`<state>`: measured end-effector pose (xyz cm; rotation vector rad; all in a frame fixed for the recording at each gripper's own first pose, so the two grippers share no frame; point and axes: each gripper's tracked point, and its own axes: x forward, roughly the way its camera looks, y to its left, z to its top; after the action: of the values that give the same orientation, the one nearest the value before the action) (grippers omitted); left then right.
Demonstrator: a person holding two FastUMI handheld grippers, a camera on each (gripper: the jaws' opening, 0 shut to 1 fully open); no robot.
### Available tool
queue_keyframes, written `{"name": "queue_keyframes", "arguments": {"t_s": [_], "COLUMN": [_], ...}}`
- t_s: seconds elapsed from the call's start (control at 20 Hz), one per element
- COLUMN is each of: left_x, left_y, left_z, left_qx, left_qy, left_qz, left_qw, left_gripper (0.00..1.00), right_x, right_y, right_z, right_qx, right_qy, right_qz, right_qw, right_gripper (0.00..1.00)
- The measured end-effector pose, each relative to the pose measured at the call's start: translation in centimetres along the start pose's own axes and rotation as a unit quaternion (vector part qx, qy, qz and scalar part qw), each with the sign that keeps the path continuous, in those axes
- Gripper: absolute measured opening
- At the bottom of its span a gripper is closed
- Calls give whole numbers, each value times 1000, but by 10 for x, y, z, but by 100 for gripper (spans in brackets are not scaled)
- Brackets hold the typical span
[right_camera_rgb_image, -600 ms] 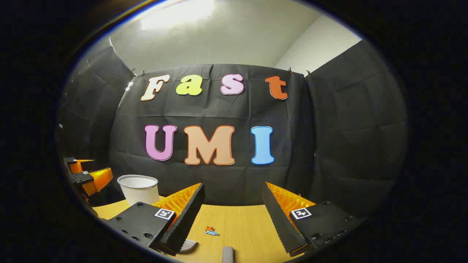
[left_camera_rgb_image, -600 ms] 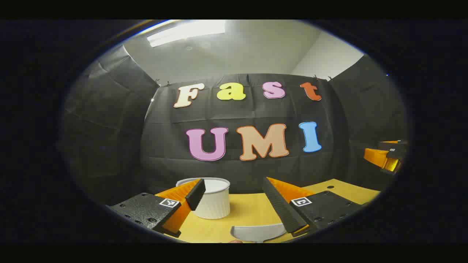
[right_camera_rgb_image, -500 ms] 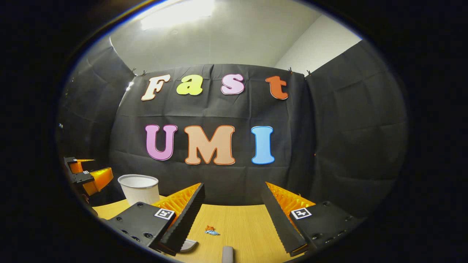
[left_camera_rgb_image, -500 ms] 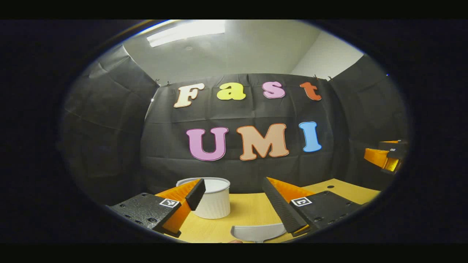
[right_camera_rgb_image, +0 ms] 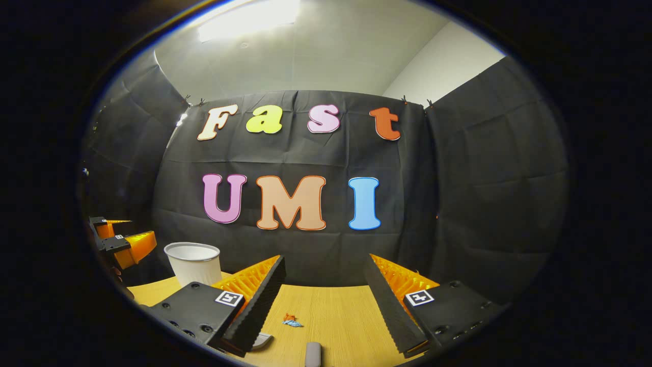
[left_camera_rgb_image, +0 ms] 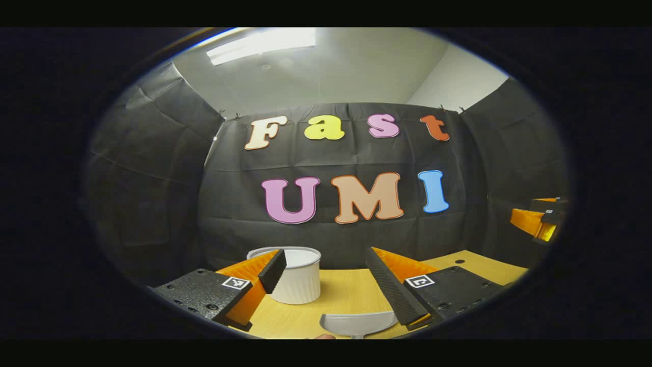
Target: Pick up the small broom and dustpan from the desktop, sweep the trash into the dustpan with the broom, and then empty the trash into the garbage bin.
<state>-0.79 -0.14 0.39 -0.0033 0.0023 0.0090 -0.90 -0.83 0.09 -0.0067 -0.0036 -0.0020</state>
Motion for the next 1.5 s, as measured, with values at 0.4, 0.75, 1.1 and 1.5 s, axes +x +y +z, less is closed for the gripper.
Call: {"name": "queue_keyframes", "arguments": {"t_s": [0.4, 0.75, 1.1, 1.5], "left_x": [-11, -15, -16, -13], "left_y": [-4, -7, -14, -21], "left_z": [-2, -1, -1, -22], "left_qx": [4, 6, 12, 25], "left_qy": [3, 4, 9, 49], "left_qz": [1, 6, 1, 6], "left_qw": [1000, 1000, 1000, 998], "left_gripper": [94, 95, 94, 97], "right_x": [-5, -6, -6, -1], "right_y": [-3, -7, -9, -13], "right_z": [-4, -7, -9, -17], "right_qx": [4, 9, 12, 10], "right_qy": [4, 11, 18, 37], "right_qz": [7, 13, 22, 53], "right_qw": [1000, 1000, 1000, 998], "right_gripper": [99, 99, 99, 99]}}
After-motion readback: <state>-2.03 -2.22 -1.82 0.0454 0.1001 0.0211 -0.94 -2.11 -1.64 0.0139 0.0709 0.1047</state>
